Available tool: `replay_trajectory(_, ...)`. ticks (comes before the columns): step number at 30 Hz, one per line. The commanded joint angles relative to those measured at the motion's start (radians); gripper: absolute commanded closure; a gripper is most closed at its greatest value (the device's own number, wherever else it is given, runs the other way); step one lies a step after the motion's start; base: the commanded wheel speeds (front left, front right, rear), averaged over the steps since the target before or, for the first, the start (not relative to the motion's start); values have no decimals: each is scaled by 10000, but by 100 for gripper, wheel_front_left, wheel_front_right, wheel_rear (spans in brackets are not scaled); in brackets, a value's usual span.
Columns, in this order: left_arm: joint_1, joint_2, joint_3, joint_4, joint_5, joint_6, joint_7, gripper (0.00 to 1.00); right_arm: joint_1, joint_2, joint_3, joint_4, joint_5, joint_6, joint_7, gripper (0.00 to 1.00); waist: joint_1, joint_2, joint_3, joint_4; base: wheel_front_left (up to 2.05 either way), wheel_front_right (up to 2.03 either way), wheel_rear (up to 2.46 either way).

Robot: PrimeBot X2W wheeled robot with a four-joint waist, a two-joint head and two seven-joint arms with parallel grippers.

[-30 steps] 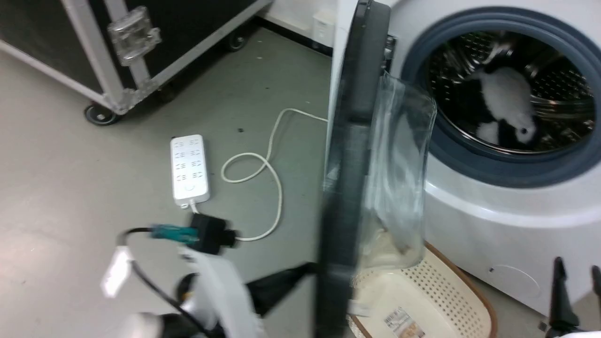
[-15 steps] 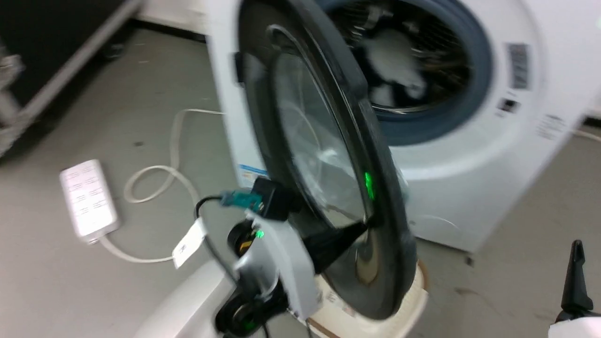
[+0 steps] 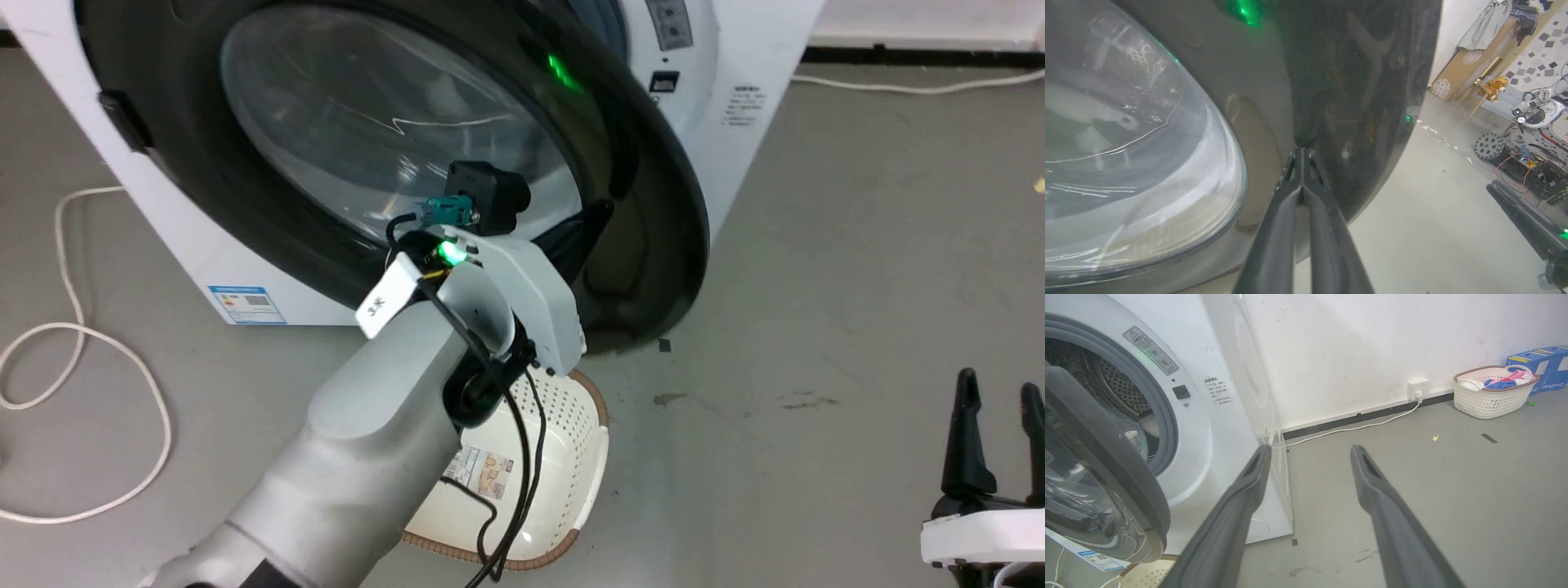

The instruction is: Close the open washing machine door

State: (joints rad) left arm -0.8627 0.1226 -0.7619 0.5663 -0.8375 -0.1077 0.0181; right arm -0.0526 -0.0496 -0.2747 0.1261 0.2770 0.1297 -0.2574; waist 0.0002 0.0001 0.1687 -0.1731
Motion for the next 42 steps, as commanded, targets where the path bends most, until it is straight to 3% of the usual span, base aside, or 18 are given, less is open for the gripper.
replay_trajectory(1,-273,-108,31,470,154,69,-341,100,-163,-6,74,6,63,10,-43,0,-2,-1,50,-63,0,0,0)
replay_trajectory(4,-426,-187,167,904,262,177,-967,100,-40,-6,79,56,49,10,-43,0,-2,-1,-195,164,0,0,0)
replay_trajectory(5,-388,-28,361,917,491,377,-1885,100,143,-6,42,80,4,10,-43,0,-2,-1,-571,496,0,0,0)
replay_trajectory(8,-156,453,744,603,885,958,-2572,100,303,-6,56,76,-33,10,-43,0,-2,-1,-907,809,0,0,0)
replay_trajectory(9,-156,453,744,603,885,958,-2572,100,303,-6,56,76,-33,10,-43,0,-2,-1,-907,809,0,0,0)
replay_trajectory(10,147,923,1104,176,1315,1452,-2749,100,389,-6,114,76,-63,10,-43,0,-2,-1,-1148,998,0,0,0)
replay_trajectory(11,147,923,1104,176,1315,1452,-2749,100,389,-6,114,76,-63,10,-43,0,-2,-1,-1148,998,0,0,0)
replay_trajectory(15,1770,2083,2838,-2114,2687,2470,-2794,100,515,-6,329,-41,-76,10,-43,0,-2,-1,-1484,1344,0,0,0)
replay_trajectory(19,3148,2433,3606,-3139,3307,2754,-2796,100,616,-6,426,-75,-37,10,-43,0,-2,-1,-1641,1523,0,0,0)
replay_trajectory(21,4068,2516,3891,-3493,3392,2761,-2796,100,692,-6,475,-83,-1,10,-43,0,-2,-1,-1720,1624,0,0,0)
replay_trajectory(30,6710,2440,4418,-3418,2457,1905,-2798,100,987,-6,816,-169,16,10,-43,0,-2,-1,-1840,1840,0,0,0)
replay_trajectory(31,6853,2400,4430,-3368,2407,1849,-2798,93,1021,-6,840,-178,1,10,-43,0,-2,-1,-1843,1850,0,0,0)
replay_trajectory(33,7074,2310,4450,-3277,2378,1772,-2798,52,1071,-6,875,-188,-43,10,-43,0,-2,-1,-1847,1862,0,0,0)
replay_trajectory(34,7127,2254,4532,-3283,2412,1802,-2798,3,1080,-6,884,-199,-75,10,-43,0,-2,-1,-1840,1867,0,0,0)
replay_trajectory(35,7184,2180,4608,-3316,2446,1811,-2798,0,1080,-6,897,-193,-81,10,-43,0,-2,-1,-1837,1868,0,0,0)
replay_trajectory(36,7236,2128,4654,-3339,2497,1803,-2798,0,1069,-6,915,-204,-171,10,-43,61,-2,-1,-1836,1866,0,0,0)
replay_trajectory(37,7269,2085,4705,-3368,2559,1800,-2798,0,1052,-6,937,-226,-299,10,-43,100,-2,-1,-1830,1862,0,0,0)
replay_trajectory(42,7348,1929,4962,-3579,2948,1845,-2798,0,686,-6,961,-438,-1786,10,-11,100,-2,-1,-1793,1815,0,0,0)
